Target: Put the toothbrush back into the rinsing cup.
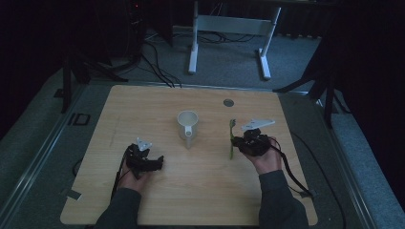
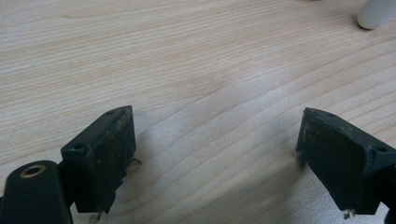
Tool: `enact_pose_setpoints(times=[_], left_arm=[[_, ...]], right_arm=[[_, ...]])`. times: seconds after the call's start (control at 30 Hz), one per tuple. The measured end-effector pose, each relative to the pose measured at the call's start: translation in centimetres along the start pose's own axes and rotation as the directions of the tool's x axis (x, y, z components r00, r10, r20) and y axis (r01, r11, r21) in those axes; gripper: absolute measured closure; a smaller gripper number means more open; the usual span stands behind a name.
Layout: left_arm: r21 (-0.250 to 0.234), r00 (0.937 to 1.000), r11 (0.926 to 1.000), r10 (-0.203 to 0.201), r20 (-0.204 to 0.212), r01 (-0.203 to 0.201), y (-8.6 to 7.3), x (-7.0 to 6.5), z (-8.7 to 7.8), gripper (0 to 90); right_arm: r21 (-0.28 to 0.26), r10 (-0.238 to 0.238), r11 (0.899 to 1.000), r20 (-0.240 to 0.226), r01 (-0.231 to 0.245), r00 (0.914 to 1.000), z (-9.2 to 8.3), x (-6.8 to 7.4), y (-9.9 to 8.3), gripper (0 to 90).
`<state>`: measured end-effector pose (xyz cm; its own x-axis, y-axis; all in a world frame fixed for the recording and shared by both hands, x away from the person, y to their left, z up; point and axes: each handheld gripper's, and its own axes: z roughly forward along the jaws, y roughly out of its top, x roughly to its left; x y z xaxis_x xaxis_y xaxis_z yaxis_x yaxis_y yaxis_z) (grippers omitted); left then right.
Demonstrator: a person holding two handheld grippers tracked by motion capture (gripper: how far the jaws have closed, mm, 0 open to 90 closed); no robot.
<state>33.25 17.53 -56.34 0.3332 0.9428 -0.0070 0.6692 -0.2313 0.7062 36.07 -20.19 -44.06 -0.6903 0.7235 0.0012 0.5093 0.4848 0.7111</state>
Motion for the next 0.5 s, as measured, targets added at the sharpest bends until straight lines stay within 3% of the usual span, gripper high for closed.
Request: enact_pose_setpoints(times=[0.17,0.5], left_arm=[[0.000,1.0000,1.0000,0.000,0.000,0.000,0.00,0.00,0.00,12.8],[0.000,1.0000,1.0000,-0.001,0.000,0.001,0.00,-0.01,0.00,12.8]], right_arm=[[-0.028,0.004,1.000,-0.024,-0.005,0.9997,0.13,-0.04,0.16,81.6],[-0.073,-0.026,0.997,-0.024,0.024,0.9994,0.07,0.42,0.92,81.6]])
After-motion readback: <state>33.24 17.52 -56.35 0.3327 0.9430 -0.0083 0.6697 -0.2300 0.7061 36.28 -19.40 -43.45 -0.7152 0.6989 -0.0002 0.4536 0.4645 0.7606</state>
